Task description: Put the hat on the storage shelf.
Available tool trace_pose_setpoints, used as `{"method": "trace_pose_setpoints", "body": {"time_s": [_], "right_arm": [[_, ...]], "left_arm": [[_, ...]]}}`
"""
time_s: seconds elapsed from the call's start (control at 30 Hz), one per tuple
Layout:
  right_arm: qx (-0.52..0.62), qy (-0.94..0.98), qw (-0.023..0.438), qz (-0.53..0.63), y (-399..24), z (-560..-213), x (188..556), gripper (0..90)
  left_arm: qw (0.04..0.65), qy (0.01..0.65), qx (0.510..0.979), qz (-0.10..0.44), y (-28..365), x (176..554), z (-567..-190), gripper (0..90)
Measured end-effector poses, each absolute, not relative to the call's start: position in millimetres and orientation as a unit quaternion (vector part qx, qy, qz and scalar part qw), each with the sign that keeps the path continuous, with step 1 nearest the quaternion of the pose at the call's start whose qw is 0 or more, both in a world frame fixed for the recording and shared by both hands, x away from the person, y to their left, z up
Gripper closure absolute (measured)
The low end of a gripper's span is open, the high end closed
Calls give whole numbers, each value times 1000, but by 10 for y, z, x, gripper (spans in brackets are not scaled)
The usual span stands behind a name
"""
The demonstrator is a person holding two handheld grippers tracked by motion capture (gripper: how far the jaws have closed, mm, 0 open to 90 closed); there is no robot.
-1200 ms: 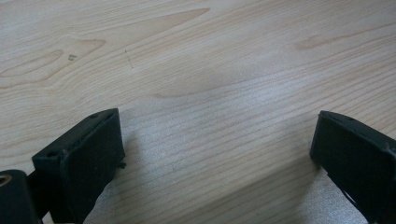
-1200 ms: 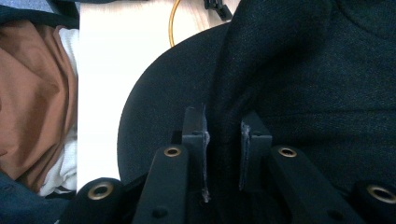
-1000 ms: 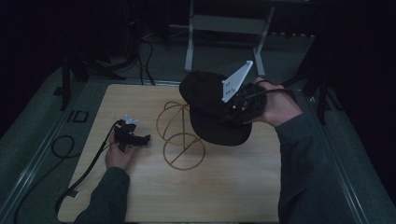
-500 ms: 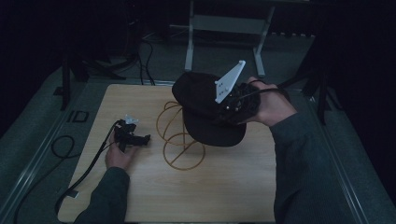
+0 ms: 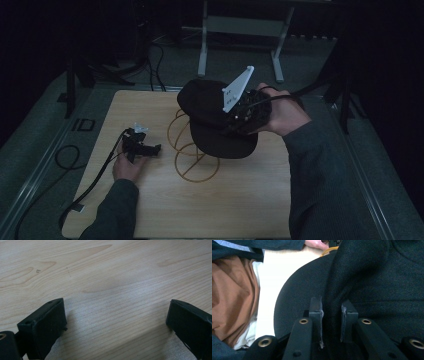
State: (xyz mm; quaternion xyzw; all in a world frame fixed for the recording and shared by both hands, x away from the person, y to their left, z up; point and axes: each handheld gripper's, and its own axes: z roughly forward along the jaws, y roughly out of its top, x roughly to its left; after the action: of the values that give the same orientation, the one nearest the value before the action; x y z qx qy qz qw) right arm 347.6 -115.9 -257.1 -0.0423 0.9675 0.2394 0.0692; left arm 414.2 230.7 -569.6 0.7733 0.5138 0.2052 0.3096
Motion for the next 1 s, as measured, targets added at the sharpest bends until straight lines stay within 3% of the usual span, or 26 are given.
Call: {"method": "trace_pose_setpoints", "body": {"time_s": [1.0], "right_arm": [[-83, 969, 58, 227, -723, -2673, 3410, 758]], "left_arm": [[309, 514, 773, 205, 2307, 4143, -5694, 23]]}}
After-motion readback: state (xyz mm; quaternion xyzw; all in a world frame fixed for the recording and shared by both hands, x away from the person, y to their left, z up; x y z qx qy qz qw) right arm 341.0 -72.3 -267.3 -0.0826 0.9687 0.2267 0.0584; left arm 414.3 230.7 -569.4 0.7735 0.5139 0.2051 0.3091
